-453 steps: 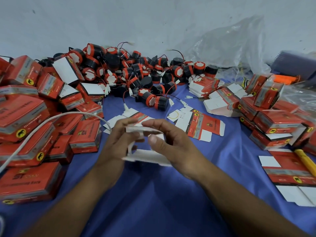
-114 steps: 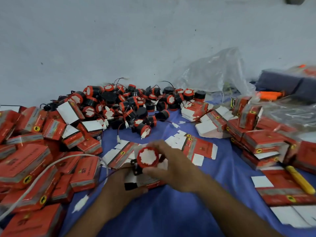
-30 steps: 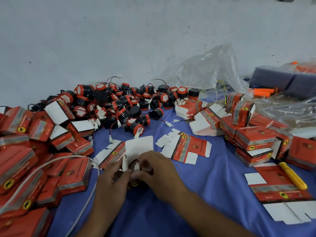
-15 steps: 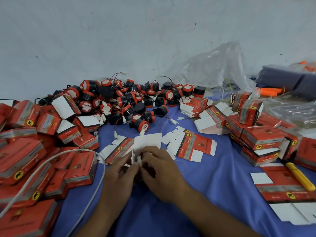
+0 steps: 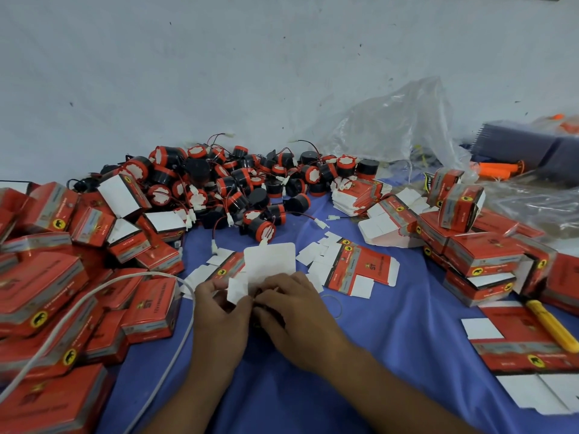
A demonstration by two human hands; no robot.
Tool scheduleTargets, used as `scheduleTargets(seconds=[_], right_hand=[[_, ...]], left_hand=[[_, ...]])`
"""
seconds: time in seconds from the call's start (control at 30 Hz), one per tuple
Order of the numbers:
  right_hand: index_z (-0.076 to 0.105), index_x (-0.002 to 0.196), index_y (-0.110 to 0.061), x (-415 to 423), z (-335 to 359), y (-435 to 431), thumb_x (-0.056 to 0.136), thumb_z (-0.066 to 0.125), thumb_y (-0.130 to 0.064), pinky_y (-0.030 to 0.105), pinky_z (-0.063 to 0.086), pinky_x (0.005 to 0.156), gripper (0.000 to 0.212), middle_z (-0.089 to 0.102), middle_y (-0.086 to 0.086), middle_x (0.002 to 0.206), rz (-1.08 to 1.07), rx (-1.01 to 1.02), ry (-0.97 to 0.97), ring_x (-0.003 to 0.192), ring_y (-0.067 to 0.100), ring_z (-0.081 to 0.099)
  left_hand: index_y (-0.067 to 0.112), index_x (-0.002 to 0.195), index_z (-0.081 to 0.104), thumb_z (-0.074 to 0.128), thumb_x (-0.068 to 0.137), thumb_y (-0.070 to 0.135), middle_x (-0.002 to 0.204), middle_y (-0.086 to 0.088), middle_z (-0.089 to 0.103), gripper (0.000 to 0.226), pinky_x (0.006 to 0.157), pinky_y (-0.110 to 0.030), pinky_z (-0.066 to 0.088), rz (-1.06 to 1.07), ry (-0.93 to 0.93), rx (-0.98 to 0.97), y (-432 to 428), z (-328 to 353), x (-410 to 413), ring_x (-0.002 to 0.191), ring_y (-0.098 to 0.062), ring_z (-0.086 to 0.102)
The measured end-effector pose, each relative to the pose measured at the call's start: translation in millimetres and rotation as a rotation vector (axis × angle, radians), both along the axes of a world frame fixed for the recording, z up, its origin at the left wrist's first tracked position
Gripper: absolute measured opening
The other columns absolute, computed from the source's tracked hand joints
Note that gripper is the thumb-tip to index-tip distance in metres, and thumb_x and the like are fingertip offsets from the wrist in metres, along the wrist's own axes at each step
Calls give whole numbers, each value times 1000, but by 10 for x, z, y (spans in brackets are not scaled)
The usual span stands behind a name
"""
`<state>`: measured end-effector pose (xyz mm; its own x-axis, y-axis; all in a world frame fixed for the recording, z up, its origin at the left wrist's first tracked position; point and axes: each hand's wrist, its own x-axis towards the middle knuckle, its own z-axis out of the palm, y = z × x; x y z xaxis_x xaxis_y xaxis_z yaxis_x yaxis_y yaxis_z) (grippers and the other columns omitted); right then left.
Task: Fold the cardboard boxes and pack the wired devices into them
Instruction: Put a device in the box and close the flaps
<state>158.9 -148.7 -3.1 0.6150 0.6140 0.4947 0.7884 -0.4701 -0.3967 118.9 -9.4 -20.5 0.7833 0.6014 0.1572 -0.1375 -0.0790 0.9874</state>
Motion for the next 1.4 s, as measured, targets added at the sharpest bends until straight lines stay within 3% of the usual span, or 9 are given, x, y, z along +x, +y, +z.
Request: scheduleTargets(seconds=[0.17, 0.33, 0.47, 0.73, 0.9, 1.07, 1.2, 1.3, 1.4], right_hand=[[76, 100, -14, -28, 51, 72, 99, 49, -28, 37, 41, 88, 31, 61, 2, 105, -68, -100, -35, 97, 21, 45], [77, 80, -7, 31, 263, 108, 90, 59, -16, 35, 41, 85, 23, 61, -1, 87, -61, -73, 221, 95, 22, 51], [61, 58, -11, 142, 517, 60, 85, 63, -10, 22, 37, 53, 26, 51, -1, 57, -51, -221, 401, 60, 16, 47], [69, 66, -9, 145, 582, 85, 81, 74, -15, 24, 41, 53, 16, 61, 7, 66, -149, -187, 516, 67, 20, 55], [76, 93, -5, 172, 503, 147, 83, 75, -20, 33, 54, 72, 18, 71, 11, 86, -190, -290, 406, 81, 25, 64], [65, 74, -8, 219, 512, 47, 79, 77, -20, 26, 43, 56, 18, 64, 6, 74, -159, -326, 323, 69, 22, 57], [71, 105, -21, 314, 497, -327, 90, 62, -10, 16, 51, 68, 21, 69, -10, 95, -117, 32, 461, 82, 2, 65], [65, 102, -17, 447, 418, -649, 99, 54, -7, 9, 43, 59, 16, 67, -7, 90, -320, 328, 478, 67, -4, 61], [66, 97, -9, 437, 237, -694, 98, 58, -2, 18, 46, 56, 10, 67, 8, 81, -202, 555, 891, 60, 5, 64]], left_hand=[[40, 103, 63, 65, 92, 7, 92, 5, 67, 35, 67, -24, 54, -143, -111, 234, 44, 21, -138, 81, -11, 65], [37, 103, 65, 67, 91, 6, 112, 6, 64, 33, 79, -16, 52, -176, -158, 315, 43, 46, -102, 103, -3, 61], [35, 112, 64, 57, 90, 19, 125, 7, 59, 27, 87, -11, 46, -272, -157, 411, 46, 36, -83, 117, -2, 55], [36, 111, 70, 55, 97, 25, 114, 8, 69, 23, 87, -15, 49, -410, -156, 284, 49, 109, -118, 111, -10, 62], [49, 101, 70, 58, 96, 8, 110, 12, 68, 44, 82, -14, 50, -388, -135, 296, 48, 95, -122, 107, -6, 62], [40, 104, 70, 65, 92, 6, 113, 11, 63, 36, 76, -15, 53, -380, -98, 354, 61, 60, -84, 108, -5, 60], [28, 83, 71, 72, 86, 4, 107, 1, 56, 24, 76, -10, 49, -284, -46, 507, 74, 28, -30, 99, 0, 57], [26, 77, 70, 72, 86, 4, 101, 4, 60, 24, 75, -4, 43, -267, -60, 537, 54, 51, -14, 95, 3, 57], [22, 85, 72, 68, 89, 3, 99, 10, 66, 21, 77, -16, 51, -291, -76, 493, 48, 19, -17, 96, -2, 62]])
